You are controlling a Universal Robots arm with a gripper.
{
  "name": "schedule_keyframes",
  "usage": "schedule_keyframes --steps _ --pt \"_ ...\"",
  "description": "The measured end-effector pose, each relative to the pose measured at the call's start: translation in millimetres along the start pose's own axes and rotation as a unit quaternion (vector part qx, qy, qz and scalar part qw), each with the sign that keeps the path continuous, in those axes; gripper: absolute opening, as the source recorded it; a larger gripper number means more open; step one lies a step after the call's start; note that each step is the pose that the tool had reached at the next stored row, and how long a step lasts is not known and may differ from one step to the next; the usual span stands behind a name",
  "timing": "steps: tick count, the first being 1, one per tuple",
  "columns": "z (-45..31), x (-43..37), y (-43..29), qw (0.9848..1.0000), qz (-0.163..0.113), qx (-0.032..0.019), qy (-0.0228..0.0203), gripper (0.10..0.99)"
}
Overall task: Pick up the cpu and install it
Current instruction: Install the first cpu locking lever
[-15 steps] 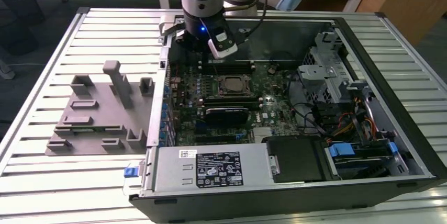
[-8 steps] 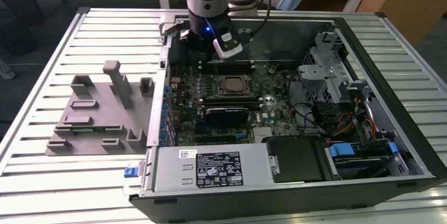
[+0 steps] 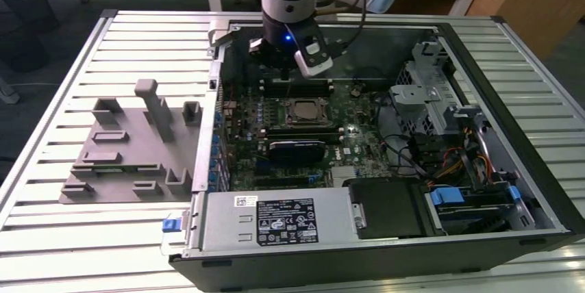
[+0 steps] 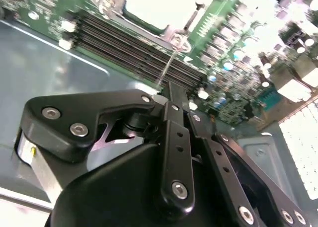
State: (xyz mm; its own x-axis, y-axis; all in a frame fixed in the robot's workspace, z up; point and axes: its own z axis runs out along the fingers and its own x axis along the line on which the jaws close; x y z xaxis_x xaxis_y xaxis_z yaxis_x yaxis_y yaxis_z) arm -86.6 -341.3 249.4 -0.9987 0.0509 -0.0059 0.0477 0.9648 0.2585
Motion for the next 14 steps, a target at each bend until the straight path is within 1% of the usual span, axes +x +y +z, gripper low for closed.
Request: schedule_keyframes --steps 6,14 --pt "0.3 -15.9 0.8 1.0000 0.000 0.0001 0.0014 0.106" --pt "0.8 -39.9 1.9 1.0000 0.001 0.0002 0.0038 0.106"
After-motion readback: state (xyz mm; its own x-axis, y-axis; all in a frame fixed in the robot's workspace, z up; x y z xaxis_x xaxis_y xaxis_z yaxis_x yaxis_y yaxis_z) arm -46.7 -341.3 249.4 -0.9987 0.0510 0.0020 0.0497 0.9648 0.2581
